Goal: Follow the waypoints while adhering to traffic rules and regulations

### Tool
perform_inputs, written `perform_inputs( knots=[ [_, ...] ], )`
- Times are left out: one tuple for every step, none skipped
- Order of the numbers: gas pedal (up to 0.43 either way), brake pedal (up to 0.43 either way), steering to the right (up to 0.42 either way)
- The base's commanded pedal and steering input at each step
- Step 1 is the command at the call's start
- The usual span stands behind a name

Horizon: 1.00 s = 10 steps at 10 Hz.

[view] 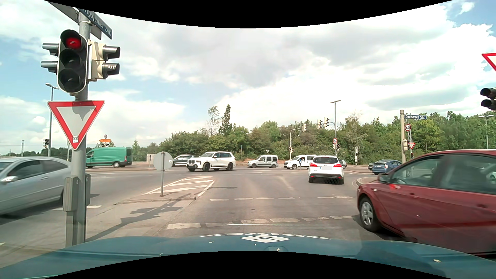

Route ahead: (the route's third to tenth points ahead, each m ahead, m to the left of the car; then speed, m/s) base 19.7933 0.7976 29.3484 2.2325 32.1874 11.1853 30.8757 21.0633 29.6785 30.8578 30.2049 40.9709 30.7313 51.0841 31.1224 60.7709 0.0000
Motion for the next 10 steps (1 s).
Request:
perform_inputs(
  knots=[
    [0.000,0.341,-0.028],
    [0.000,0.341,-0.028],
    [0.000,0.348,-0.028],
    [0.000,0.341,-0.028],
    [0.000,0.348,-0.028],
    [0.000,0.341,-0.028],
    [0.000,0.341,-0.028],
    [0.000,0.341,-0.028],
    [0.000,0.348,-0.028],
    [0.000,0.348,-0.028]
  ],
)
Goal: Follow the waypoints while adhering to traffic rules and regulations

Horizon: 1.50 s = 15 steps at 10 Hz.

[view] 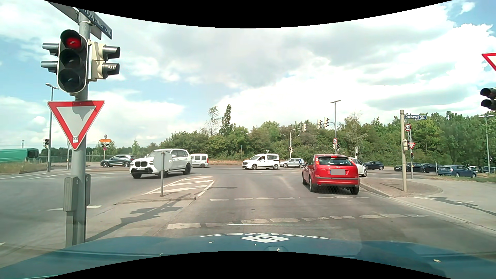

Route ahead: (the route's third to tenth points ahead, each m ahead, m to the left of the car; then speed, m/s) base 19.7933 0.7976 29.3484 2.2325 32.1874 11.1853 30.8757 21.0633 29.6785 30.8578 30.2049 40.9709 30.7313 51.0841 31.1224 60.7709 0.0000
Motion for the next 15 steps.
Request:
perform_inputs(
  knots=[
    [0.000,0.341,-0.028],
    [0.000,0.348,-0.028],
    [0.000,0.348,-0.028],
    [0.000,0.348,-0.028],
    [0.000,0.348,-0.028],
    [0.000,0.348,-0.028],
    [0.000,0.348,-0.028],
    [0.000,0.341,-0.028],
    [0.000,0.341,-0.028],
    [0.000,0.348,-0.028],
    [0.000,0.341,-0.028],
    [0.000,0.341,-0.028],
    [0.000,0.341,-0.028],
    [0.000,0.335,-0.028],
    [0.000,0.335,-0.028]
  ],
)
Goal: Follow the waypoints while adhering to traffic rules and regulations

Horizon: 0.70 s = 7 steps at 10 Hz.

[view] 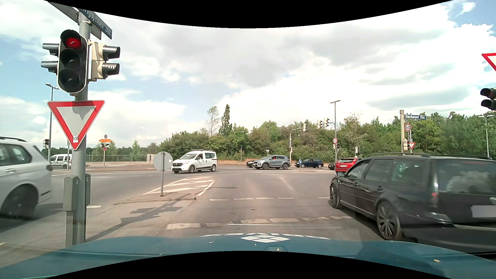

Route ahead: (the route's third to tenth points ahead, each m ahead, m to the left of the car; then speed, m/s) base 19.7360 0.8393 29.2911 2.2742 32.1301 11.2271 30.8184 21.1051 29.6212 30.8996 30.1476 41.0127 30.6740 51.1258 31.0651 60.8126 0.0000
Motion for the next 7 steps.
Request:
perform_inputs(
  knots=[
    [0.000,0.335,-0.028],
    [0.000,0.335,-0.028],
    [0.000,0.335,-0.028],
    [0.000,0.335,-0.028],
    [0.000,0.335,-0.028],
    [0.000,0.335,-0.028],
    [0.000,0.335,-0.028]
  ],
)
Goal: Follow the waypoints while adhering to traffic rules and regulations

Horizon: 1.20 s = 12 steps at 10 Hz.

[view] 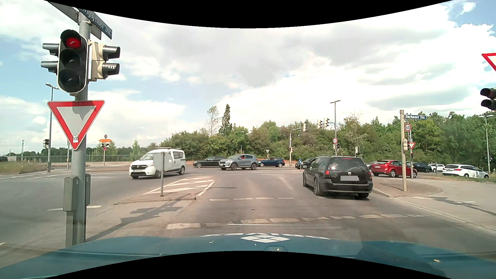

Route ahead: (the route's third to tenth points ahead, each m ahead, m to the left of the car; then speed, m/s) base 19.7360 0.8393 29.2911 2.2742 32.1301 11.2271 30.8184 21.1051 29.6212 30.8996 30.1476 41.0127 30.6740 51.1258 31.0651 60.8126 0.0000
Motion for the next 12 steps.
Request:
perform_inputs(
  knots=[
    [0.000,0.335,-0.028],
    [0.000,0.335,-0.028],
    [0.000,0.335,-0.028],
    [0.000,0.335,-0.028],
    [0.000,0.335,-0.028],
    [0.000,0.335,-0.028],
    [0.000,0.335,-0.028],
    [0.000,0.335,-0.028],
    [0.000,0.341,-0.028],
    [0.000,0.335,-0.028],
    [0.000,0.335,-0.028],
    [0.000,0.341,-0.028]
  ],
)
